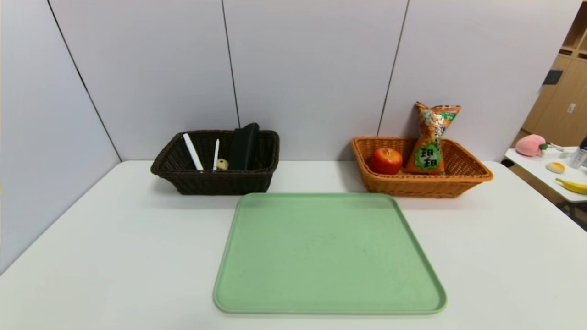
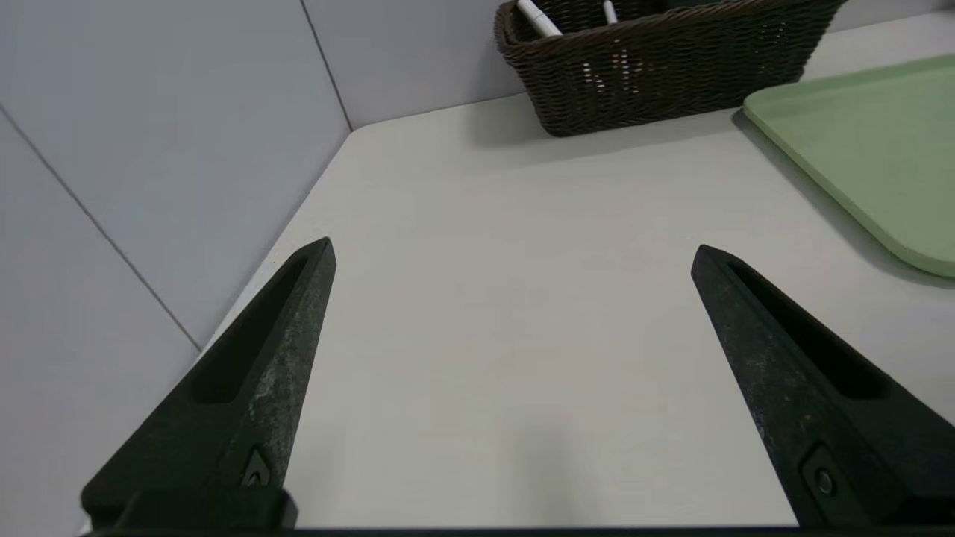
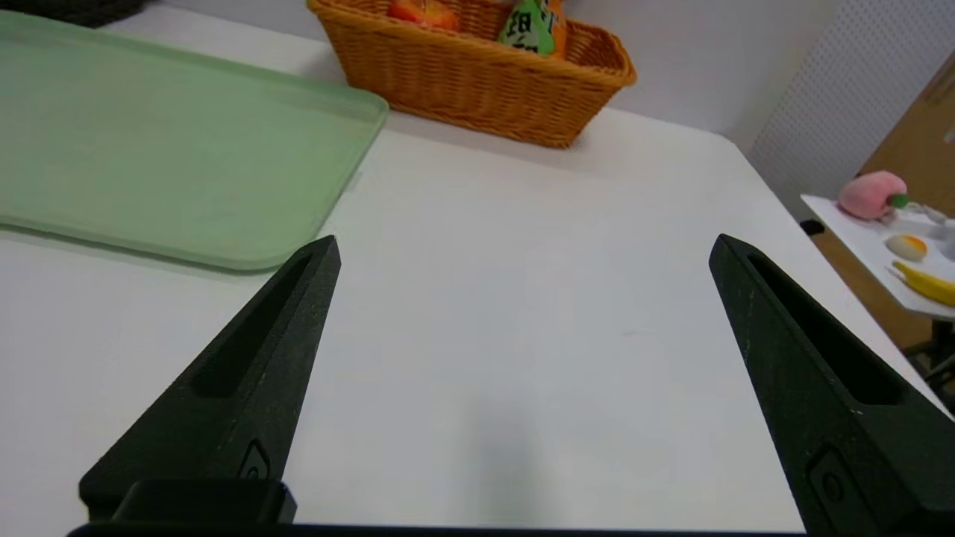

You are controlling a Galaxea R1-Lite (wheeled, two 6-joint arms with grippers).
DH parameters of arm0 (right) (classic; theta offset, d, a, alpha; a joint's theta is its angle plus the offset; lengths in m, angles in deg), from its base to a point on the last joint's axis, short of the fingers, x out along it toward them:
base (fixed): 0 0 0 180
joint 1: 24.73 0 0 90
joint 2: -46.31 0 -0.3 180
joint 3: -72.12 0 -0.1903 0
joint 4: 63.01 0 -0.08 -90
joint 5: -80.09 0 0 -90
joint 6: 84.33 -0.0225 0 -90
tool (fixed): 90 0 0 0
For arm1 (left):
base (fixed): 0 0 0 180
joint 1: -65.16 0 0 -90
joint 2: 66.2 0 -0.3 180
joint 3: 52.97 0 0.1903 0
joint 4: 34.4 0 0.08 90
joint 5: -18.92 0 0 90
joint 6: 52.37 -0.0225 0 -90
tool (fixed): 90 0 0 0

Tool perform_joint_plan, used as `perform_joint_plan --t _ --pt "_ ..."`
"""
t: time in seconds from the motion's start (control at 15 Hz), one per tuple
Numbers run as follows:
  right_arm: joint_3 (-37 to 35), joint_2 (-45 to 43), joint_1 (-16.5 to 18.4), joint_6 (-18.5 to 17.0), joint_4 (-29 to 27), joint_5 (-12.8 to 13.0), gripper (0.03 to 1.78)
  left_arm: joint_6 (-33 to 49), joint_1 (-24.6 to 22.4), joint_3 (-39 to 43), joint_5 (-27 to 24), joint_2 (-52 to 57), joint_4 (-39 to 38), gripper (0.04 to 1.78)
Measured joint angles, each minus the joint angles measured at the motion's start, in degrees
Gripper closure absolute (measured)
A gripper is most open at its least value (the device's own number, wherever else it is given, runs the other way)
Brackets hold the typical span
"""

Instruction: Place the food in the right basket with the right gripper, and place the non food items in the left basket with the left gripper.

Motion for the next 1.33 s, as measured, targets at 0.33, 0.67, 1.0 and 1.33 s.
perform_joint_plan --t 0.33,0.67,1.0,1.33 --pt "-0.9 0.0 0.0 -1.0 -2.1 0.0 0.10 3.3 0.0 -0.1 -2.3 0.0 8.2 0.13" --pt "-0.4 0.0 0.0 -10.6 -3.9 3.0 0.10 11.1 0.0 -0.3 -0.6 0.0 8.1 0.13" --pt "-0.3 0.0 0.1 -12.4 -3.4 3.3 0.10 11.3 0.0 -0.3 -0.6 -0.1 8.0 0.13" --pt "-0.4 0.0 0.2 -12.4 -3.4 3.3 0.10 11.3 0.0 -0.2 -0.6 -0.1 8.0 0.13"
